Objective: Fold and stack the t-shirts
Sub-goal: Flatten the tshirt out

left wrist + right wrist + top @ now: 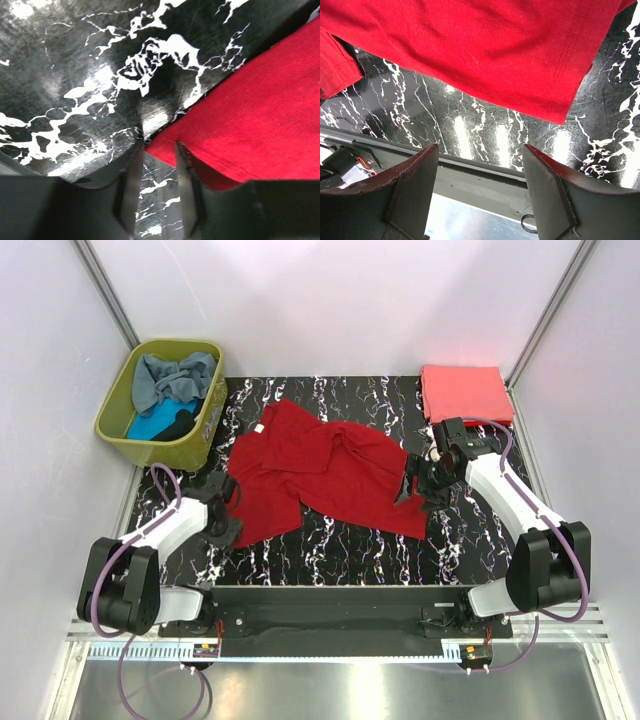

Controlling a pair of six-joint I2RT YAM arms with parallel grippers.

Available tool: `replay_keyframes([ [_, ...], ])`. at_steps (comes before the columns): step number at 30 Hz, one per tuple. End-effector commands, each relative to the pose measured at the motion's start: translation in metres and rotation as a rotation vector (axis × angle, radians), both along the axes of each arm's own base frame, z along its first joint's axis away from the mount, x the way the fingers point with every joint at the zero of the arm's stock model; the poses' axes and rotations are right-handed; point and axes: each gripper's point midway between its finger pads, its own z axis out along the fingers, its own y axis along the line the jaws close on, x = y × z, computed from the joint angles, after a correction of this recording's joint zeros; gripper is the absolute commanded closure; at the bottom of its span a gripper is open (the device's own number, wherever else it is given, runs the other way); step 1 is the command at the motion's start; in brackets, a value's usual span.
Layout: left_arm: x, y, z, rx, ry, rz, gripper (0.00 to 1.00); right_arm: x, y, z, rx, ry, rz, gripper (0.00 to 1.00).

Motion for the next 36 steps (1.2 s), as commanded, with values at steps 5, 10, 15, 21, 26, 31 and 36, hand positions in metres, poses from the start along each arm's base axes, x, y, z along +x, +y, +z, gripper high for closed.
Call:
replay_keyframes([
  [5,0.006,0.007,-0.012,0.027,-0.026,-0.03,0.86,-0.018,0.009,-0.013,0.051,0.086,-0.048,0.23],
  [10,0.017,0.002,0.014,0.023,-0.083,-0.169,1.0,-0.043,0.012,-0.036,0.086,0.235,-0.213,0.23],
  [15,0.027,-0.018,0.059,0.009,-0.229,-0.383,1.0,-0.051,-0.006,-0.039,0.134,0.218,-0.414,0.36],
  [21,0.02,-0.051,0.087,-0.071,-0.332,-0.64,1.0,-0.055,-0.024,-0.057,0.088,0.201,-0.522,0.45],
  [26,0.008,-0.057,0.1,-0.107,-0.385,-0.73,1.0,-0.043,-0.028,-0.065,0.16,0.142,-0.668,0.55],
  [31,0.004,-0.055,0.101,-0.085,-0.412,-0.77,1.0,-0.031,-0.035,-0.065,0.182,0.068,-0.778,0.53],
  [36,0.005,-0.059,0.109,-0.085,-0.442,-0.792,1.0,-0.033,-0.046,-0.073,0.13,0.047,-0.824,0.53],
])
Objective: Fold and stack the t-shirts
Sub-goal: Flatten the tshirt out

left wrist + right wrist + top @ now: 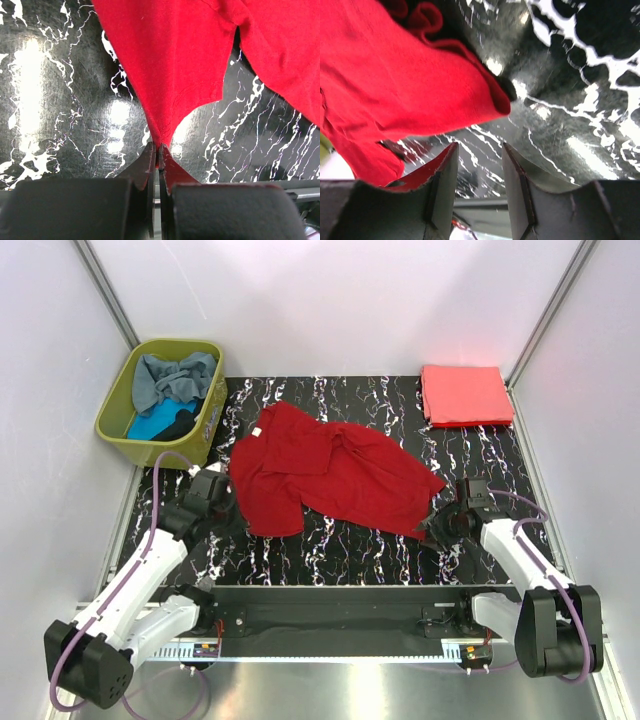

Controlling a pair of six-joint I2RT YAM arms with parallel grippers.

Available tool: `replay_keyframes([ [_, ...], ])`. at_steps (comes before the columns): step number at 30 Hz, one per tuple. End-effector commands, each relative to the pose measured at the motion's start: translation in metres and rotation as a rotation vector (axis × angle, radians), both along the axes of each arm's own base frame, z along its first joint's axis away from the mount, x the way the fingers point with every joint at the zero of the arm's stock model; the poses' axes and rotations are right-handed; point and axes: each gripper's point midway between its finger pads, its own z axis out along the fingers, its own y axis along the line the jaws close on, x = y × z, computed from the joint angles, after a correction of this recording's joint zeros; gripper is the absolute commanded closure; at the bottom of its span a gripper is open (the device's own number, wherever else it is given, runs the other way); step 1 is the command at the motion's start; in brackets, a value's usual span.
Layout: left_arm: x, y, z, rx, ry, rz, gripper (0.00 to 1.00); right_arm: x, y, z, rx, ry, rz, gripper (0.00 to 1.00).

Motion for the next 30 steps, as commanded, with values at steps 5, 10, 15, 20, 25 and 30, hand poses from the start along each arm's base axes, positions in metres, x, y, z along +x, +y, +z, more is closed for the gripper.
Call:
replay_keyframes([
  [5,0.003,-0.01,0.018,-0.011,-0.056,-0.08,1.0,0.007,-0.014,-0.012,-0.043,-0.015,-0.125,0.54],
  [10,0.003,-0.009,0.019,-0.001,-0.06,-0.084,1.0,0.01,-0.019,-0.017,-0.076,-0.008,-0.128,0.54],
  [15,0.002,-0.009,0.019,-0.004,-0.059,-0.077,1.0,0.009,-0.02,-0.026,-0.094,0.032,-0.113,0.54],
  [20,0.002,-0.007,0.02,-0.006,-0.061,-0.059,1.0,0.011,-0.019,-0.034,-0.094,0.049,-0.098,0.55],
  [25,0.003,-0.008,0.023,-0.02,-0.067,-0.041,1.0,0.016,-0.02,-0.039,-0.111,0.066,-0.07,0.55],
  [30,0.002,-0.008,0.027,-0.039,-0.076,-0.023,1.0,0.02,-0.021,-0.043,-0.13,0.08,-0.036,0.58],
])
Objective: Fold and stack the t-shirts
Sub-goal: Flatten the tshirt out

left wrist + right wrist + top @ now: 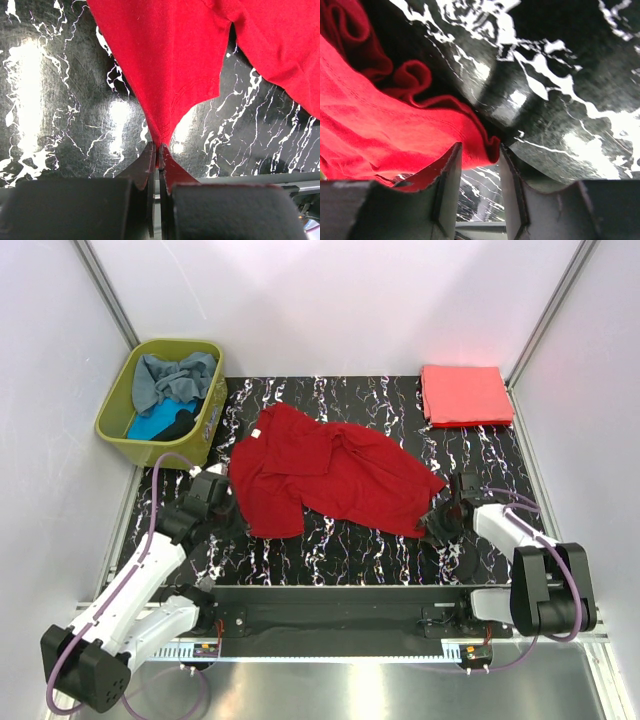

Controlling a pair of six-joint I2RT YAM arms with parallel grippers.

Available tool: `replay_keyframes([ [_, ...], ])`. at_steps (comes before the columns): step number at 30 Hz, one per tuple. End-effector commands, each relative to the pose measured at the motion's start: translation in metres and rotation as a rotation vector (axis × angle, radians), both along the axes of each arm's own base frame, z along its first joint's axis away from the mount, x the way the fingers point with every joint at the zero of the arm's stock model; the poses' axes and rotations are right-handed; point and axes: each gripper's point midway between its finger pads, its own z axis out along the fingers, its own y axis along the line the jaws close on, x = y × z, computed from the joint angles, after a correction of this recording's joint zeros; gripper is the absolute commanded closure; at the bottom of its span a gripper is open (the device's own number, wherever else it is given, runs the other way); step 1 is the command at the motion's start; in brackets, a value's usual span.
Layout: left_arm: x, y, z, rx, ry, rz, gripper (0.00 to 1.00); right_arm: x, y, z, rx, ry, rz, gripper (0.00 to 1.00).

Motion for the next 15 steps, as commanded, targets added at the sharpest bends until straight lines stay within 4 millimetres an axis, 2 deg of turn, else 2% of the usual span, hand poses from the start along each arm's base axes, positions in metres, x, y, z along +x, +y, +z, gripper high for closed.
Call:
replay_keyframes([
  [1,0.009,-0.005,0.026,-0.041,-0.073,0.008,1.0,0.0,-0.011,-0.012,-0.071,0.02,0.025,0.6],
  [2,0.01,-0.001,0.028,-0.028,-0.085,0.025,1.0,0.0,-0.011,-0.012,-0.071,0.021,0.025,0.66],
  [3,0.009,0.0,0.029,-0.024,-0.086,0.031,1.0,0.0,-0.011,-0.012,-0.07,0.02,0.024,0.79],
  [5,0.011,0.004,0.036,-0.011,-0.109,0.036,1.0,0.001,-0.01,-0.011,-0.064,0.019,0.021,0.94],
  [6,0.011,0.005,0.039,-0.003,-0.116,0.038,1.0,0.004,-0.007,-0.007,-0.047,0.008,0.033,1.0],
  [7,0.014,0.009,0.043,0.014,-0.132,0.045,1.0,0.004,-0.005,-0.002,-0.039,0.001,0.044,1.0],
  [8,0.019,0.009,0.056,0.019,-0.165,0.044,1.0,0.006,-0.004,0.004,-0.034,-0.008,0.054,1.0],
  [9,0.022,0.011,0.065,0.029,-0.187,0.047,1.0,0.015,-0.004,0.02,-0.039,-0.059,0.072,1.0],
  [11,0.033,0.018,0.086,0.065,-0.245,0.061,1.0,0.014,-0.007,0.039,-0.058,-0.074,0.089,1.0],
  [12,0.042,0.018,0.117,0.058,-0.319,0.072,1.0,0.027,-0.009,0.067,-0.082,-0.16,0.11,1.0],
  [13,0.05,0.025,0.132,0.088,-0.363,0.1,1.0,0.026,-0.01,0.079,-0.091,-0.175,0.12,1.0],
  [14,0.06,0.028,0.163,0.099,-0.431,0.11,1.0,0.031,-0.011,0.093,-0.106,-0.213,0.13,1.0],
  [15,0.066,0.031,0.18,0.115,-0.471,0.122,1.0,0.044,-0.012,0.123,-0.121,-0.292,0.142,1.0],
])
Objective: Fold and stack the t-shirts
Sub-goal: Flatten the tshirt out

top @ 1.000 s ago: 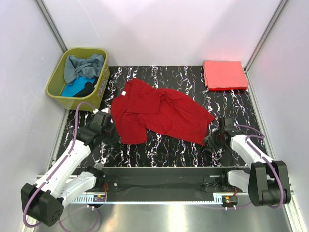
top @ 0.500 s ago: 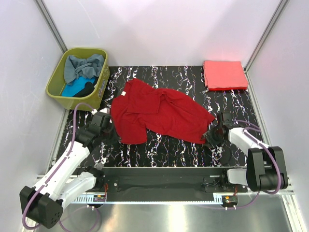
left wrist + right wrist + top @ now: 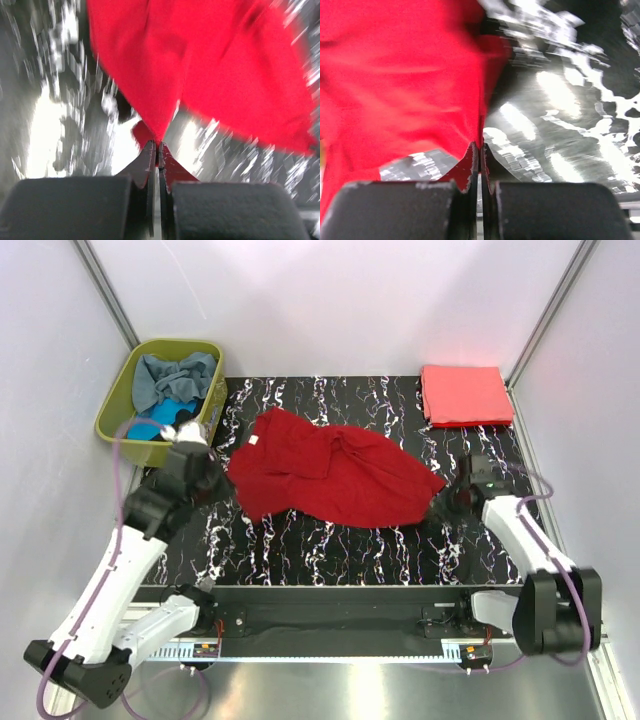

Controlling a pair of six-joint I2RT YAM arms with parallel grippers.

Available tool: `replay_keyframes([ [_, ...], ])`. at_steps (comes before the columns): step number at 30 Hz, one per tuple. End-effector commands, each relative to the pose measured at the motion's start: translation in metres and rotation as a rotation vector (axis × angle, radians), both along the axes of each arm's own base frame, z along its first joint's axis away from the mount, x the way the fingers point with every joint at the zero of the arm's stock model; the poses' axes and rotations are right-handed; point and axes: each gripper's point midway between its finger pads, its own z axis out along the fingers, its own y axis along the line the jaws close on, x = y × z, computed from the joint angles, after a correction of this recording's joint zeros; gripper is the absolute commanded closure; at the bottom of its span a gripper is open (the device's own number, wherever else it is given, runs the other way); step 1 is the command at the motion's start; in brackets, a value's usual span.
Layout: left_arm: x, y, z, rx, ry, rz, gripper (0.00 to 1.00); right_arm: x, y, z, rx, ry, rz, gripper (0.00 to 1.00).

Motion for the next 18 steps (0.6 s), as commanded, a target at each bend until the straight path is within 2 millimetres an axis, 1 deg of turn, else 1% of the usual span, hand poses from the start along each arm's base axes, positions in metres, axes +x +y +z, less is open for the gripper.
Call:
replay_keyframes([
  [1,0.036,0.023,0.09,0.089,-0.266,0.094,1.0,0.025,-0.01,0.086,-0.075,-0.214,0.052,1.0],
  [2,0.046,0.026,0.12,0.113,-0.326,0.096,1.0,0.029,-0.011,0.101,-0.086,-0.242,0.059,1.0],
  [3,0.051,0.028,0.137,0.129,-0.362,0.104,1.0,0.041,-0.012,0.132,-0.095,-0.311,0.065,1.0],
  [4,0.056,0.034,0.153,0.155,-0.398,0.129,1.0,0.041,-0.012,0.144,-0.105,-0.317,0.073,1.0],
  [5,0.061,0.036,0.182,0.171,-0.455,0.128,1.0,0.045,-0.013,0.159,-0.112,-0.349,0.081,1.0],
  [6,0.065,0.037,0.199,0.175,-0.493,0.136,1.0,0.053,-0.015,0.194,-0.131,-0.429,0.086,1.0],
  [7,0.067,0.039,0.215,0.179,-0.53,0.14,1.0,0.05,-0.017,0.207,-0.146,-0.441,0.09,1.0],
  [8,0.067,0.041,0.247,0.185,-0.603,0.141,1.0,0.05,-0.019,0.224,-0.159,-0.472,0.093,1.0],
  [9,0.066,0.043,0.265,0.182,-0.646,0.146,1.0,0.05,-0.022,0.262,-0.191,-0.563,0.097,1.0],
  [10,0.064,0.044,0.284,0.179,-0.69,0.149,1.0,0.043,-0.024,0.274,-0.206,-0.574,0.104,1.0],
  [11,0.056,0.047,0.316,0.177,-0.771,0.145,1.0,0.038,-0.027,0.29,-0.224,-0.612,0.107,1.0],
  [12,0.053,0.047,0.338,0.164,-0.838,0.14,1.0,0.029,-0.029,0.324,-0.252,-0.702,0.123,1.0],
  [13,0.047,0.046,0.356,0.161,-0.892,0.117,1.0,0.02,-0.03,0.336,-0.266,-0.724,0.132,1.0],
  [14,0.032,0.042,0.385,0.157,-0.984,0.063,1.0,0.012,-0.032,0.349,-0.282,-0.757,0.134,1.0],
  [15,0.022,0.041,0.406,0.141,-1.062,0.045,1.0,-0.003,-0.036,0.376,-0.31,-0.835,0.135,1.0],
  [16,0.011,0.035,0.422,0.125,-1.122,-0.008,1.0,-0.014,-0.037,0.384,-0.321,-0.854,0.142,1.0],
  [17,-0.009,0.038,0.443,0.107,-1.2,-0.018,1.0,-0.023,-0.037,0.395,-0.326,-0.887,0.146,1.0],
  [18,-0.022,0.038,0.461,0.084,-1.274,-0.03,1.0,-0.035,-0.037,0.413,-0.336,-0.946,0.15,1.0],
])
